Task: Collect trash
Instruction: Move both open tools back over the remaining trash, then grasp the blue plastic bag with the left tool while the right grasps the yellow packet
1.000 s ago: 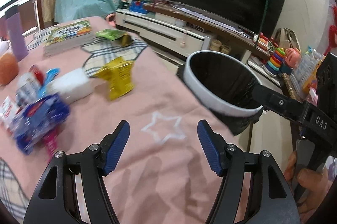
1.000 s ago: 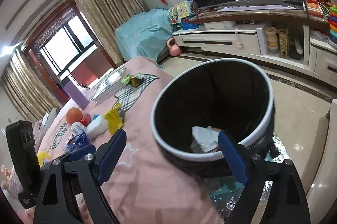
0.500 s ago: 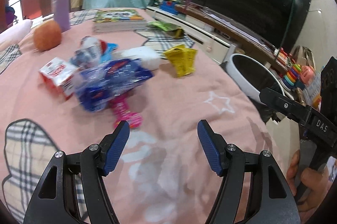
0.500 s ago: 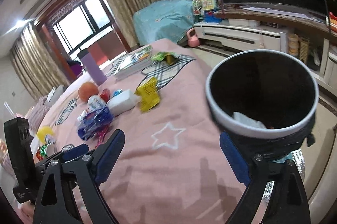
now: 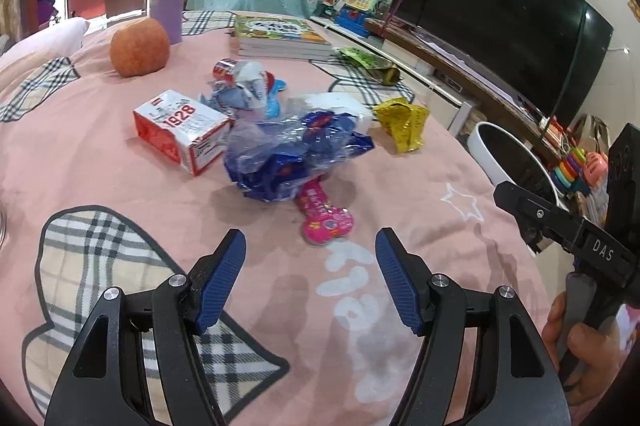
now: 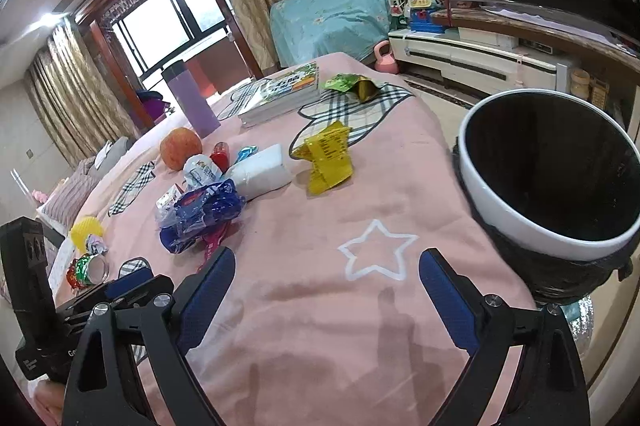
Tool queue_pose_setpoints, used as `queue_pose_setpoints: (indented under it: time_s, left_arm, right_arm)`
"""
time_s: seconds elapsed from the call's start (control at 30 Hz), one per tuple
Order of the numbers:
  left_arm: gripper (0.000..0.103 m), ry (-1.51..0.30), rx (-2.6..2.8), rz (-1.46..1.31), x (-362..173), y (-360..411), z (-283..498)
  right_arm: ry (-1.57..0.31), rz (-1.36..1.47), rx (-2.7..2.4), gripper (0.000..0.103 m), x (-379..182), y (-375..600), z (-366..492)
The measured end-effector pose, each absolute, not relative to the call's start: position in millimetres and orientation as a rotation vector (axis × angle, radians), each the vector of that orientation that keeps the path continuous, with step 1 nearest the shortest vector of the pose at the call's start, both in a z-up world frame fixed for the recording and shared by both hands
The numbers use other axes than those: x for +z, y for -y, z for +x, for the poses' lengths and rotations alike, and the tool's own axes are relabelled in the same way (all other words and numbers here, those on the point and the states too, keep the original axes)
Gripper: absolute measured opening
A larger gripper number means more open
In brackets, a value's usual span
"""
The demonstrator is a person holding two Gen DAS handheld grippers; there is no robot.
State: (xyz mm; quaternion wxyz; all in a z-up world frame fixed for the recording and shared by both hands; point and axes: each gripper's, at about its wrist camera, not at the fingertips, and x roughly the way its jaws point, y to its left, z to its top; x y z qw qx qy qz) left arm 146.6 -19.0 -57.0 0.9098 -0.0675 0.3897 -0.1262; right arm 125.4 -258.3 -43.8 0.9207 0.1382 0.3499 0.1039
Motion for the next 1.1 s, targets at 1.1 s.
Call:
queue_pose_setpoints:
  time_s: [1.1]
  left_arm:
    - [0.087, -0.809, -0.270, -0.003, -60, 24, 214]
  right_arm:
    - [-0.805, 0.252, 0.234, 0.094, -61, 240, 221]
